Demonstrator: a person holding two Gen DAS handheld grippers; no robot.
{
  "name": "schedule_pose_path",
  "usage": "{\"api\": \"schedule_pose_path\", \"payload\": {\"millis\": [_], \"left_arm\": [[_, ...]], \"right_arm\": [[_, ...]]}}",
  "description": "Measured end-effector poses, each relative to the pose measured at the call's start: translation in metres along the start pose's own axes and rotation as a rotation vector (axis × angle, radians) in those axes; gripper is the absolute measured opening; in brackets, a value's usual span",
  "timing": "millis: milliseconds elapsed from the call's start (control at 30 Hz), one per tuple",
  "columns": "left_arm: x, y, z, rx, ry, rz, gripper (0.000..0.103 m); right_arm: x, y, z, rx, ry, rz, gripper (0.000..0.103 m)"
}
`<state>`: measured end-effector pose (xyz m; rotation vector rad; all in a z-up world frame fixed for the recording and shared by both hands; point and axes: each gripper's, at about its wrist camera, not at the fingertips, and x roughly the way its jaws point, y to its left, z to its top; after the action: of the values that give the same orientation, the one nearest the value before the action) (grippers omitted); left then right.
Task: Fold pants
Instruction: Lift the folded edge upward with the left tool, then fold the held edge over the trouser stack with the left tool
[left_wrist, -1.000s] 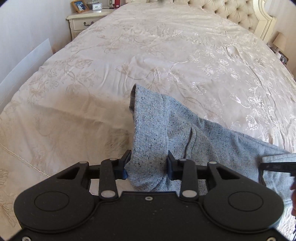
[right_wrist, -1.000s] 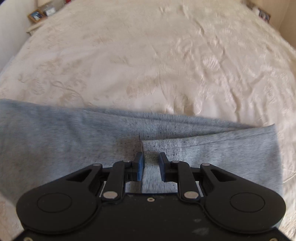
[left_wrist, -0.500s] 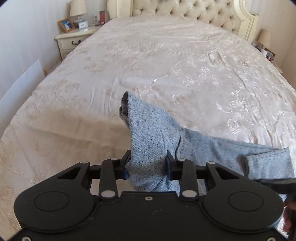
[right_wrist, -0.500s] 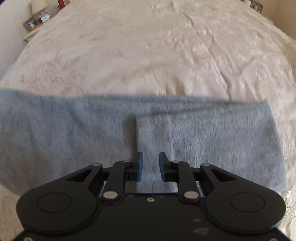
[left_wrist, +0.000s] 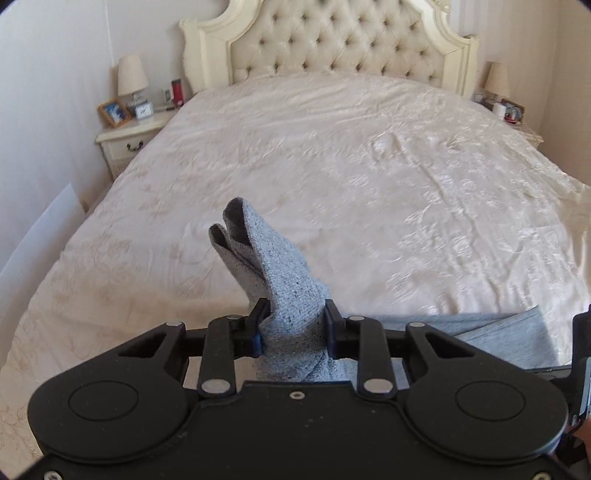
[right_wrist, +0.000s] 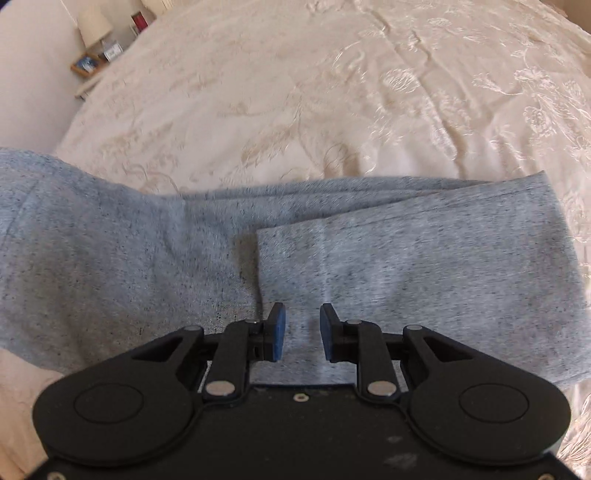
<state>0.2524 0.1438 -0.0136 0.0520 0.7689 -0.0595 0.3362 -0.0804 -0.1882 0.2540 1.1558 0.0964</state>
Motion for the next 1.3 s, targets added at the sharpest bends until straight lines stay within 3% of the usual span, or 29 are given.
{"api": "schedule_pose_path", "payload": {"millis": [133,233,367,500,633,733,833,967,1067,1200,1300], "left_arm": [[-0.003,-0.061,0.01,0.038,-0.031,-0.06,0.03],[0.017,-0.114,0.009,0.052,0.002,-0.148,0.004],[0.057,-0.182,-0.01,0.073,0.114,-0.209,0.003],[0.066,-0.21,-0.021,0.063,0.175,-0.206,0.011],[0.063,-0.197,-0.028,0.05,0.192,-0.143,0.016],[0.067,-0.171,-0.034,0.038,0.199,-0.044,0.016],[0.08,-0.138,-0.041,0.024,0.242,0.077,0.016],[0.101,-0.098,-0.052,-0.017,0.308,0.142,0.016],[0.122,-0.08,-0.064,-0.019,0.364,0.147,0.016],[0.151,-0.064,-0.084,-0.033,0.502,0.063,0.016],[0.157,-0.065,-0.097,0.006,0.523,0.049,0.016]], "right_arm": [[-0.027,-0.038,0.002,0.031,-0.017,0.047,0.023],[-0.037,-0.074,0.006,0.063,-0.016,0.077,0.024],[-0.044,-0.12,0.007,0.074,0.012,0.078,0.024],[-0.048,-0.15,0.003,0.07,0.028,0.071,0.024],[-0.05,-0.16,0.003,0.051,0.026,0.087,0.024],[-0.052,-0.158,0.006,0.031,0.017,0.132,0.025],[-0.049,-0.147,0.009,0.035,0.021,0.198,0.03],[-0.044,-0.123,0.013,0.024,0.005,0.252,0.035],[-0.039,-0.105,0.012,-0.005,0.008,0.239,0.036],[-0.026,-0.088,0.013,-0.027,0.011,0.193,0.037],[-0.012,-0.081,0.016,-0.021,0.022,0.162,0.037]]}}
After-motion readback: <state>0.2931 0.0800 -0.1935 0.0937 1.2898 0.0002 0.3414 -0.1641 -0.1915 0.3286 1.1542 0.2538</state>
